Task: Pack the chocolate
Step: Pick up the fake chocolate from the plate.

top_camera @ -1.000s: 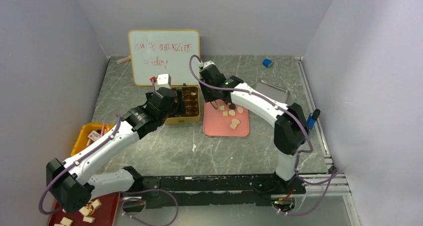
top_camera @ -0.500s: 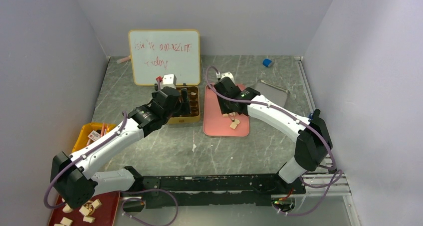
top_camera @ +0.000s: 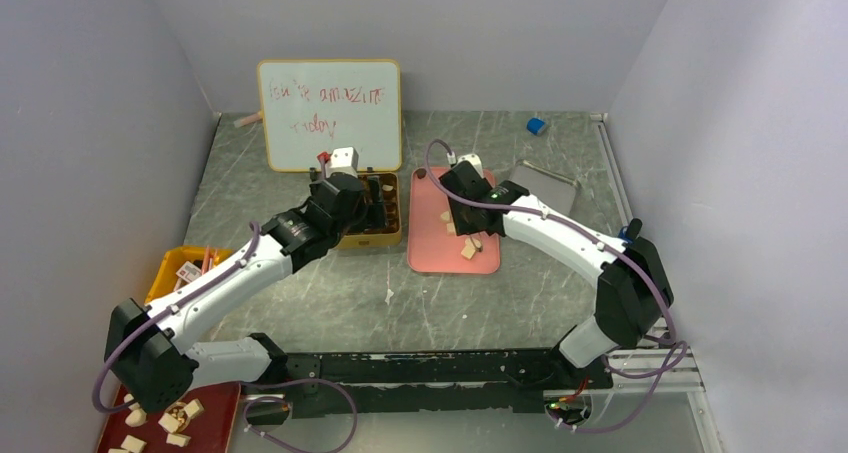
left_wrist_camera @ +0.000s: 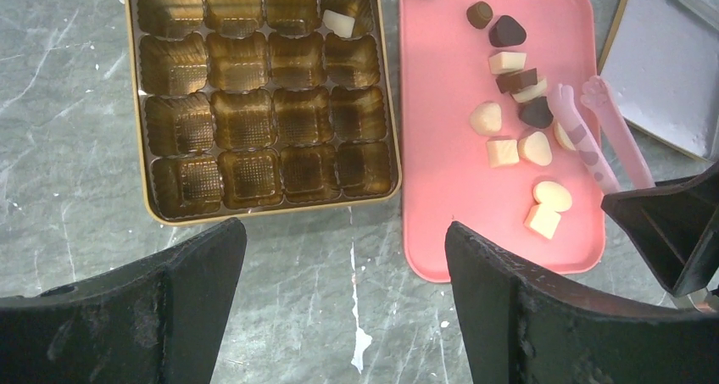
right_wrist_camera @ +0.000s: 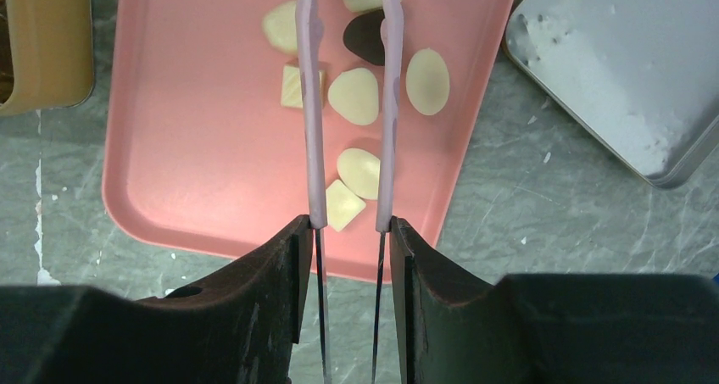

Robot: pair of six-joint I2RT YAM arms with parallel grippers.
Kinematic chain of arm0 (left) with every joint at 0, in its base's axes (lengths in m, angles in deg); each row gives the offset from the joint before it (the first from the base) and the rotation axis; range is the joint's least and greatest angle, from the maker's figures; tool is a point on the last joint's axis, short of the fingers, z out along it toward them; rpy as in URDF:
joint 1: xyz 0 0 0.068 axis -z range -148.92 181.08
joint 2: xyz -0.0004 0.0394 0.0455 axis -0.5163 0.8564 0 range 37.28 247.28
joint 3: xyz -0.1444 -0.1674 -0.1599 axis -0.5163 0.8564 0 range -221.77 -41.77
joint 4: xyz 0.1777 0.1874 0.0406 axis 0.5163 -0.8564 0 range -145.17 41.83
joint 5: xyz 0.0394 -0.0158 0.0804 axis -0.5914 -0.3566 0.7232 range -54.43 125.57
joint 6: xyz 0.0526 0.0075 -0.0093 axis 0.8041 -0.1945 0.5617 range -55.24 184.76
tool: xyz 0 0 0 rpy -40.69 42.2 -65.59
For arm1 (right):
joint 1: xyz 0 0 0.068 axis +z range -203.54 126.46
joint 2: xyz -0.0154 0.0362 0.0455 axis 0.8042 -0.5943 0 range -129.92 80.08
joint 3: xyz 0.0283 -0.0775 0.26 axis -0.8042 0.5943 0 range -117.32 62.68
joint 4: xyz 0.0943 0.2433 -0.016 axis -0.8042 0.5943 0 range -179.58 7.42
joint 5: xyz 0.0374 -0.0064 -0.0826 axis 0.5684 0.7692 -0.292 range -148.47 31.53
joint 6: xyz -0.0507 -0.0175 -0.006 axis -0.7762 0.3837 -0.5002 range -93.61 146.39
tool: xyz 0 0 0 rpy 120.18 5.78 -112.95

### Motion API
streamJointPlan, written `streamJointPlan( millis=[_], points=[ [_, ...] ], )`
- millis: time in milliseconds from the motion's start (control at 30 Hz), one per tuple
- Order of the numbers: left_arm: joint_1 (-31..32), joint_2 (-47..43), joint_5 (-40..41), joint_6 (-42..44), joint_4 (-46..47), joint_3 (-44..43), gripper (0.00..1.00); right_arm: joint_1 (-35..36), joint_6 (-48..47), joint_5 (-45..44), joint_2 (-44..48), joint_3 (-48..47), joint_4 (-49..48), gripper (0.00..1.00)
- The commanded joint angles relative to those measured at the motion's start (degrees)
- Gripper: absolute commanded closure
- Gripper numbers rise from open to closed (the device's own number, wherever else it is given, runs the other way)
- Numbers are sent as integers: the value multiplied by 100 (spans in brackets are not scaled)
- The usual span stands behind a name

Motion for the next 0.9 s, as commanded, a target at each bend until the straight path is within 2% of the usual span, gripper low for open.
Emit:
streamJointPlan(
  millis=[0,867],
  points=[
    [25,48,-21,90,240,-9,8,-137,-50,56,-56,0,-324,59],
    [20,230,179,159,306,-88,8,-545,-447,580,-1042,-538,-771,59]
  ],
)
